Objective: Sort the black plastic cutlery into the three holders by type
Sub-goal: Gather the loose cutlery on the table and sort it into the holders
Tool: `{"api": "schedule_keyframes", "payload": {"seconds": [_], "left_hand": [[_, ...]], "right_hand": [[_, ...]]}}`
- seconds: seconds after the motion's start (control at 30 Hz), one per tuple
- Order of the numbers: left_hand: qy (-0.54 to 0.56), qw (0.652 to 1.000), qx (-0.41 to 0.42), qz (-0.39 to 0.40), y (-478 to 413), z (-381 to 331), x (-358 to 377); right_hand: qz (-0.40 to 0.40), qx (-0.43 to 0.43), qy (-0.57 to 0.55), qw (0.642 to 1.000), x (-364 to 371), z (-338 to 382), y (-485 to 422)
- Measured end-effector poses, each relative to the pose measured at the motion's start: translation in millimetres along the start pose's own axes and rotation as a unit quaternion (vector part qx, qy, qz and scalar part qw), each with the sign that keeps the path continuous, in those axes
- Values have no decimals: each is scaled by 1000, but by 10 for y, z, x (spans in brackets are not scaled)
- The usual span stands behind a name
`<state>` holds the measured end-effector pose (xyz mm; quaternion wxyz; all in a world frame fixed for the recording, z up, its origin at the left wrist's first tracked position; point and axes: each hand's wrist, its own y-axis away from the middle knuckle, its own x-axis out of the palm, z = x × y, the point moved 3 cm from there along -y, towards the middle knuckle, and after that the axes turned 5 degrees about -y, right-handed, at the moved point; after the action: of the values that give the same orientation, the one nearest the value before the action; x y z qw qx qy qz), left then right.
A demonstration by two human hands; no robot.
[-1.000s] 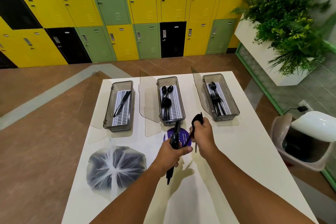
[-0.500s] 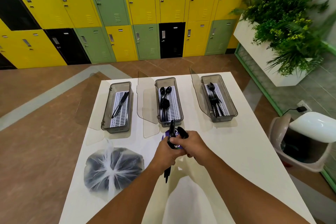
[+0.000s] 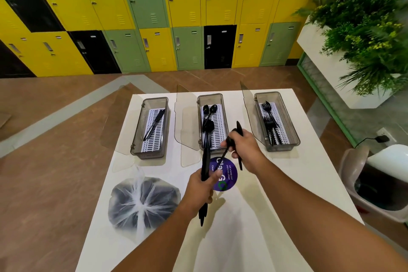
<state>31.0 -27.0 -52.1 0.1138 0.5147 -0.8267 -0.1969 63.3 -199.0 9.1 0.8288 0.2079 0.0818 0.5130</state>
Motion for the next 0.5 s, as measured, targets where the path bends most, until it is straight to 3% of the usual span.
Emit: {"api": "schedule_keyframes", "payload": {"seconds": [0.33,0.5], "left_hand": [[83,995,-60,-1,-12,36,-218],[105,992,-67,12,-2,38,-261]], "right_hand": [[32,62,158,985,449,127,-610],[5,29,201,979,511,77,-763]]}}
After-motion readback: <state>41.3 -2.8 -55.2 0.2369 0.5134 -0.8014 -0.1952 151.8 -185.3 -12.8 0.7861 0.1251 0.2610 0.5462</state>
